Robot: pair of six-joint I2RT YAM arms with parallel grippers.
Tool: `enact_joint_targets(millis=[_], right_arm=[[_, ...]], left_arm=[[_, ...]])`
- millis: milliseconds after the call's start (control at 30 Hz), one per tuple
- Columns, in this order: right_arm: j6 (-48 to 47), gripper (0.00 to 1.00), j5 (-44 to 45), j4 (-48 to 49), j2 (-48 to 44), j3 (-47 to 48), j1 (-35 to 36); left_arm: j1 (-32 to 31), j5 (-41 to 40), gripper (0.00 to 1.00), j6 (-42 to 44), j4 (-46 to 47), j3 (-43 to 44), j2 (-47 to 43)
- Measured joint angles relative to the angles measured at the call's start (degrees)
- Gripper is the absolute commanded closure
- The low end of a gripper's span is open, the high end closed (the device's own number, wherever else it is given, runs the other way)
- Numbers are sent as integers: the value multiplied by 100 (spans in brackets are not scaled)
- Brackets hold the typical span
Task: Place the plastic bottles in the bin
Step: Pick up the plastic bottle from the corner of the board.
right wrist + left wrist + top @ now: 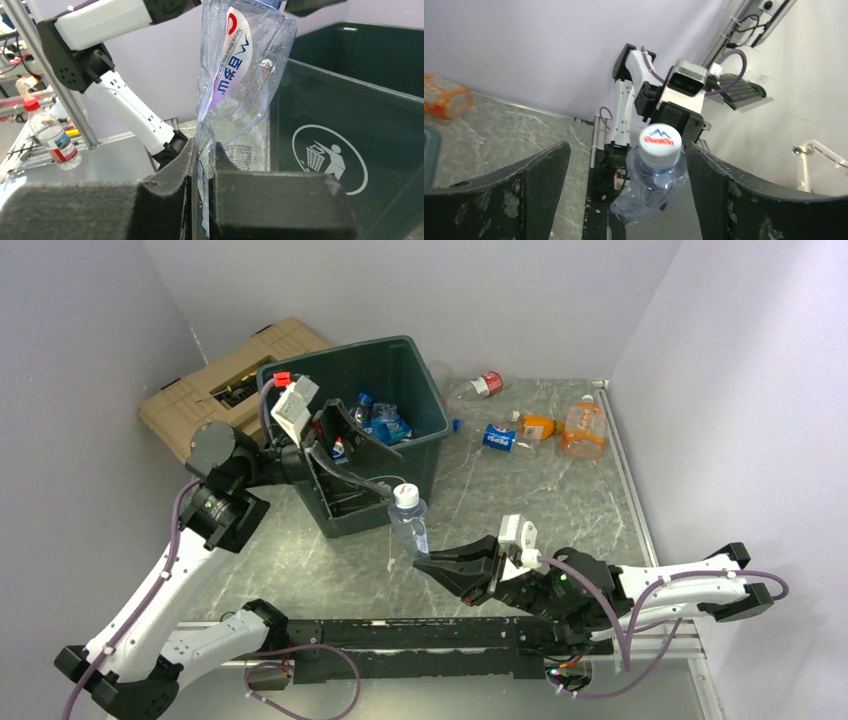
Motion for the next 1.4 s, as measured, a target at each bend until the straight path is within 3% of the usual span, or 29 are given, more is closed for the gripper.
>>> enact_joint_targets(millis=[200,433,767,867,900,933,1067,1400], right_arm=[[155,100,79,177,-13,-7,-146],[284,100,-35,249,116,-7,-232],[400,100,-164,251,109,-7,-328],[411,100,-177,238,101,-7,-332],[415,88,-179,223,98,-7,-332],[433,70,-184,214,101,-7,-334],[612,3,-201,15,229,144,-363],[798,0,-448,-638,485,772,-413]], left_arm=[[-647,-98,29,164,-177,-76,0],[-1458,-590,35,651,-522,-76,114],[-1663,-866,71,820,-553,-83,157],[-1683,-892,88,824,-551,-83,157],[-1687,-892,98,835,-551,-83,155],[-1690,-892,100,841,-551,-83,155],[-1742,-905,100,914,-560,-85,146],[-1816,-1617,100,1335,-776,-173,-400]])
